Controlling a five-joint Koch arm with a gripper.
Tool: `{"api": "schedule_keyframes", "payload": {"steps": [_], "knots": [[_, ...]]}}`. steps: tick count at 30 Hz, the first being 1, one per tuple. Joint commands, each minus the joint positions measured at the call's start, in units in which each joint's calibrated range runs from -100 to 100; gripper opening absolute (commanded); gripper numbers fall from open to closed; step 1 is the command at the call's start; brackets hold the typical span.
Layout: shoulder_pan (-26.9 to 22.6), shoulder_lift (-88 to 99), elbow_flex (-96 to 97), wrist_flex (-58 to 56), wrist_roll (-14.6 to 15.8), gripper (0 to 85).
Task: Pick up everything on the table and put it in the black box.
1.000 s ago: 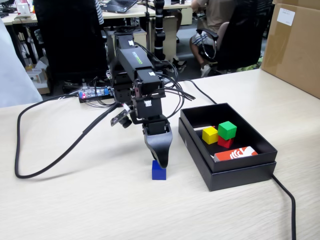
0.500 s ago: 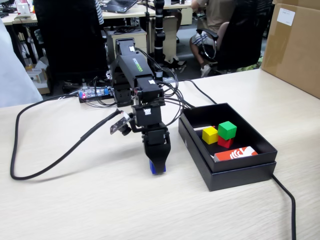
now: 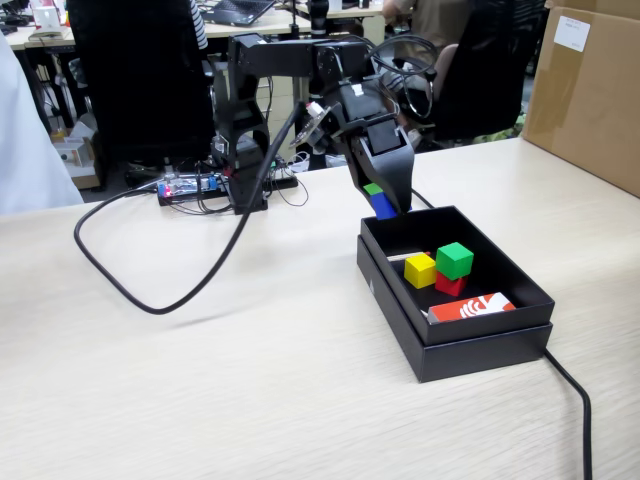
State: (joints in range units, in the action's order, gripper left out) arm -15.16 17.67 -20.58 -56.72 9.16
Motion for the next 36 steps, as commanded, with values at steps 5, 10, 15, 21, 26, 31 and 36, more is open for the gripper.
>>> {"api": "schedule_keyframes", "payload": {"steps": [5, 10, 15, 21, 26, 31, 36], "knots": [[-2.30, -14.86, -7.70, -0.17, 2.00, 6.4], [-2.49, -24.61, -11.24, -0.17, 2.59, 13.6], [-2.59, -22.66, -9.52, -0.17, 2.49, 40.0], [-1.42, 0.17, -1.63, -0.26, 2.34, 44.0], [1.17, 18.76, 4.99, -0.26, 1.81, 44.0], [5.23, 37.01, 13.78, -0.17, 1.56, 46.5], [10.50, 53.87, 28.65, 3.63, -0.98, 48.5]]}}
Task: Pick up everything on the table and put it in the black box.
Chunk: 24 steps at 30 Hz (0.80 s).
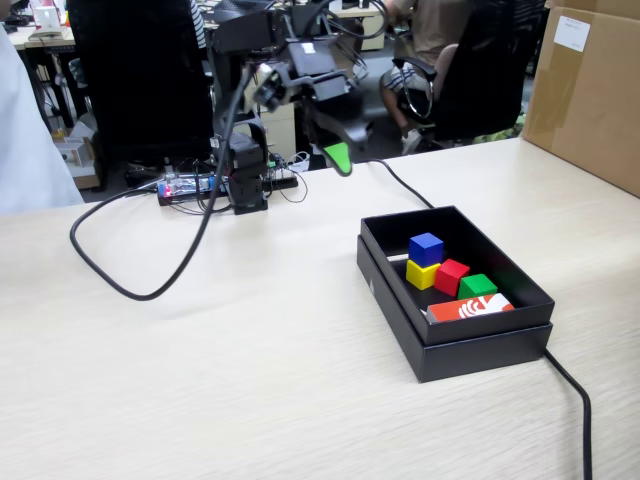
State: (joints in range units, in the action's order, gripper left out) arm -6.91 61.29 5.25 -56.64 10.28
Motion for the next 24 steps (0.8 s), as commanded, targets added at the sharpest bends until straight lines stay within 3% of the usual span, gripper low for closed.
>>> {"api": "schedule_keyframes", "payload": {"steps": [1, 10, 24], "knots": [[3.13, 14.04, 6.99, 4.85, -2.78, 48.5], [7.23, 38.02, 42.53, 21.09, -5.62, 51.3], [7.62, 38.71, 77.53, 51.50, -7.52, 53.7]]}}
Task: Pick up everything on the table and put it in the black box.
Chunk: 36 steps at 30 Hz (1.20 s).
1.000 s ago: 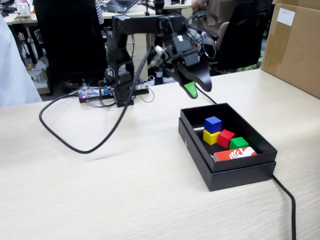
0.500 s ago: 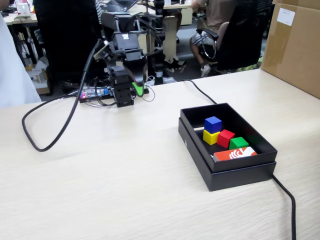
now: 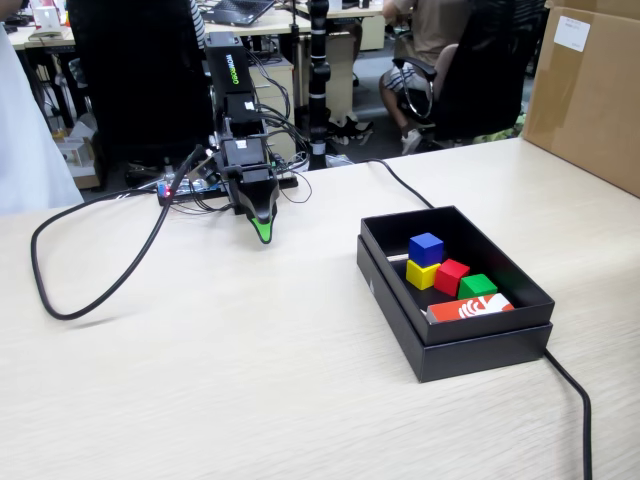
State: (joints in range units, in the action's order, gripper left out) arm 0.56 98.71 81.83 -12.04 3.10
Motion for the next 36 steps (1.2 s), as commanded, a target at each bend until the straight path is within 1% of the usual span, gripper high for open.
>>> {"api": "schedule_keyframes", "payload": {"steps": [1, 4, 8, 19, 36], "knots": [[0.15, 1.29, 3.12, 9.49, -0.44, 53.5], [0.10, 1.29, 8.83, 15.71, -0.78, 50.8], [0.00, 1.29, 13.54, 18.04, -0.73, 50.9], [-0.54, 1.29, 15.63, 13.29, -0.83, 49.7], [-0.29, 1.29, 15.35, 13.21, -0.63, 49.2]]}}
